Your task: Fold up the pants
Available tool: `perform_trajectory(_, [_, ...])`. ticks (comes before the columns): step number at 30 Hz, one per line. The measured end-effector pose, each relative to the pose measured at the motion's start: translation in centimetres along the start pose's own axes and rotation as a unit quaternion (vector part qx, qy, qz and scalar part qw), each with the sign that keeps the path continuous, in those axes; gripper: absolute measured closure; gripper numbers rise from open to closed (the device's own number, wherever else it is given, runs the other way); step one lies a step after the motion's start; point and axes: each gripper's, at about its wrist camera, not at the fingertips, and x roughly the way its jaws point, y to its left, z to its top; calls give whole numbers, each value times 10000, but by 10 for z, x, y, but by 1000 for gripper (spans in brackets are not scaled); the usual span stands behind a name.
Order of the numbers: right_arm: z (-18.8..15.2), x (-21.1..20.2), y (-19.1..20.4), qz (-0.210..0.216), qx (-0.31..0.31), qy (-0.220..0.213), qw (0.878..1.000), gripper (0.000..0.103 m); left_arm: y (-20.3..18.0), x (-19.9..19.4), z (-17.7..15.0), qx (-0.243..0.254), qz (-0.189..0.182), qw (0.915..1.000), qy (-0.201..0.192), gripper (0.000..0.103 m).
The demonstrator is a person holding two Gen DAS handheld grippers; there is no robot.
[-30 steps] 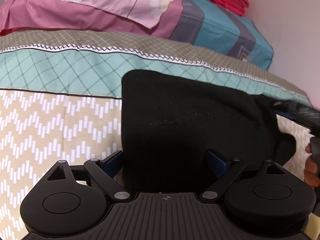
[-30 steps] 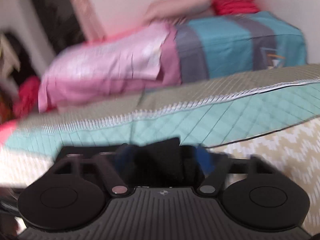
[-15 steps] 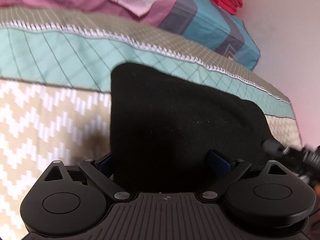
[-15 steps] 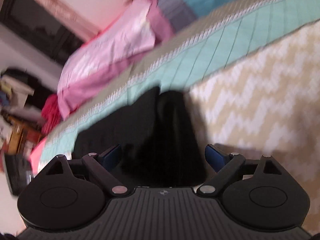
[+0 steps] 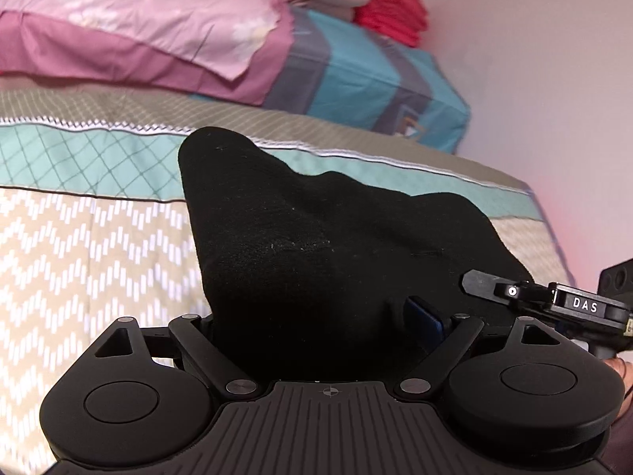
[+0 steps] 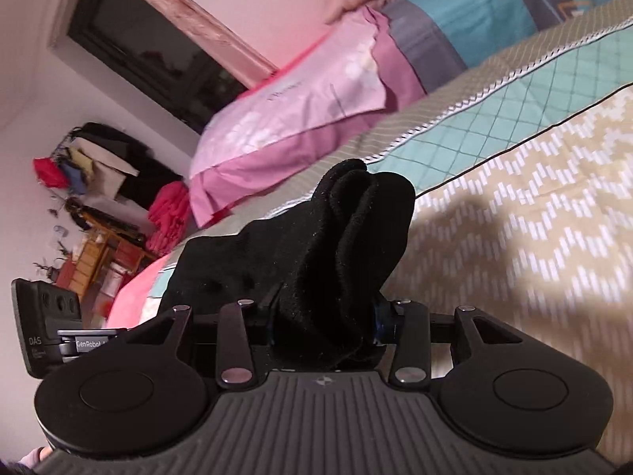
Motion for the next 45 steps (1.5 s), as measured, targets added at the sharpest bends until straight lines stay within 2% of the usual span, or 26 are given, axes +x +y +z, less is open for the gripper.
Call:
perform_trajectory(6, [-49,-68,13,135,413,-56,9990,57,-24,-57,-53,187,-281,9994,117,0])
perform_trajectory(9, [-83,-79,8,-81,550,21,9985,53,-27,-57,-85,320,-244,9982,434,0])
perform_trajectory(11, [-105,-73,-4,-586,612,145,9963,45,-24,-41,-105,425,46,9965,721,0])
perform_trajectory(13, [-125,-61,-12,-1617,559,388,9845,41,-19,-15,-126,486,524,9915,1083,0])
perform_trajectory(14, [-131,-60,-13,-1865,522,413,9802,32,-18,-4,-134,540,922,9863,1254,0])
perform_trajectory(15, [-136,-64,-10,-1839,536,254,9811,32,-17,0,-143,609,1061,9841,1287,0])
perform_trajectory(16, [-138,-68,-6,-1835,550,141,9814,32,-16,-2,-148,610,1015,9860,1170,0])
perform_trajectory(21, [-140,-69,7,-2129,269,147,9766,34,-22,-13,-148,687,1306,9837,1023,0])
perform_trajectory(23, [-142,-79,2,-2142,437,91,9758,33,-26,-20,-149,871,1542,9797,936,0])
perform_trajectory(26, [-146,-98,-3,-2169,673,20,9739,25,-25,-29,-155,970,1726,9760,905,0])
perform_trajectory(31, [-153,-116,-3,-2329,696,67,9700,19,-21,-44,-160,936,1920,9732,856,0])
perform_trajectory(37, [-164,-130,4,-2785,557,196,9586,18,-22,-62,-167,906,2371,9633,867,0])
perform_trajectory(41, [-174,-131,14,-2705,415,322,9613,16,-27,-66,-175,1022,2704,9527,936,0])
perform_trajectory(45, [-186,-121,31,-2694,89,511,9616,16,-33,-73,-185,960,2735,9521,976,0])
